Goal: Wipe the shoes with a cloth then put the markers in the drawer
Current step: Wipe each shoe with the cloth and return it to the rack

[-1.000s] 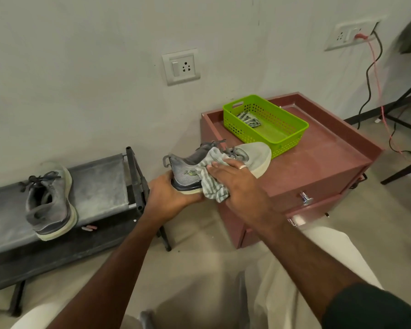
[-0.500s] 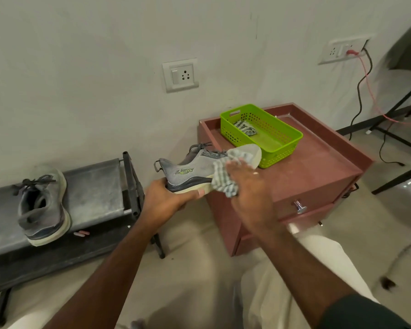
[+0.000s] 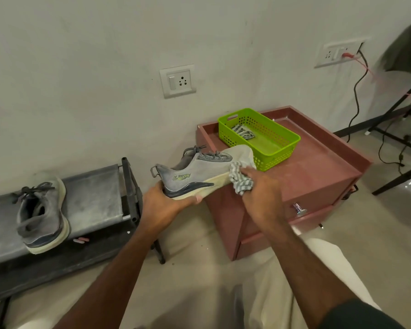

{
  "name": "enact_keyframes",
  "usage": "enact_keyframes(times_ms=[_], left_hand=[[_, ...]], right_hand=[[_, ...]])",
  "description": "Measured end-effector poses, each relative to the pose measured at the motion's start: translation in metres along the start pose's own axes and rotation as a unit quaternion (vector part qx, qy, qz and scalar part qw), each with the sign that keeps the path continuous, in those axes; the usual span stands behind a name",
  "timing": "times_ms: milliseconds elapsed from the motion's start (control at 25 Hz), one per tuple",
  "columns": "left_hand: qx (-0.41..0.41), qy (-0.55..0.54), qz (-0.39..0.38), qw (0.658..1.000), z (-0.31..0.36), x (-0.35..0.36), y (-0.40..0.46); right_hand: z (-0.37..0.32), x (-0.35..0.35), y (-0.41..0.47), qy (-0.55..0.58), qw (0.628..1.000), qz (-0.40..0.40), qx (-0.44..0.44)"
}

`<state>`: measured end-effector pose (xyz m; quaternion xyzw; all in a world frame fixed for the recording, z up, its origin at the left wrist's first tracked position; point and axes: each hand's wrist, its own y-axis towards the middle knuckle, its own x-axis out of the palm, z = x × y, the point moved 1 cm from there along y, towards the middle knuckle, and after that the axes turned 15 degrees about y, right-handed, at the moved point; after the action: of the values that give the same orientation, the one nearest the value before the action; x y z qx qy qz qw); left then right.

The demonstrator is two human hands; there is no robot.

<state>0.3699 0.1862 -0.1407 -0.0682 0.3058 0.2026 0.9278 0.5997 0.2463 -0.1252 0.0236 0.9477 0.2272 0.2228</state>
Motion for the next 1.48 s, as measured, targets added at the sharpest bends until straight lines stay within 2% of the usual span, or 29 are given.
enact_keyframes(times_ms=[120,320,400,480,600,800,880,1040,1280,1400,1480], left_hand=[[0.043,0.022,-0.042,0.998,0.003,0.004,-0.007],[0.061,0.025,-0.069,0.995,0.001,0.025,-0.017],[0.072,0.03,-0.068,0.995,0.005,0.029,-0.016],[0.088,0.035,-0.063,0.993,0.011,0.032,-0.016],[0.104,0.037,-0.027,0.994,0.02,0.036,-0.016],[0.121,0.073,0.035,0.989,0.023,0.044,-0.014],[0.126,0.101,0.074,0.984,0.022,0.039,-0.016],[0.115,0.136,0.135,0.975,0.003,0.003,-0.018],[0.06,0.114,0.223,0.966,-0.024,-0.055,-0.03],[0.053,0.077,0.234,0.968,-0.013,-0.043,-0.034],[0.06,0.07,0.221,0.971,0.006,-0.02,-0.033]], right_hand=[[0.005,0.007,-0.002,0.025,0.999,-0.023,0.04],[0.009,0.005,0.01,0.184,0.969,-0.009,0.165],[0.006,0.0,0.011,0.215,0.962,0.0,0.17],[0.001,-0.001,0.012,0.233,0.956,-0.032,0.172],[-0.005,0.003,0.009,0.231,0.957,-0.095,0.15],[-0.007,0.003,0.01,0.248,0.955,-0.081,0.14],[-0.012,0.01,0.009,0.258,0.952,-0.101,0.127],[-0.03,0.049,0.009,0.274,0.942,-0.162,0.105],[-0.071,0.103,0.008,0.301,0.926,-0.214,0.081],[-0.064,0.089,0.024,0.339,0.906,-0.236,0.09],[-0.049,0.063,0.04,0.375,0.898,-0.199,0.117]])
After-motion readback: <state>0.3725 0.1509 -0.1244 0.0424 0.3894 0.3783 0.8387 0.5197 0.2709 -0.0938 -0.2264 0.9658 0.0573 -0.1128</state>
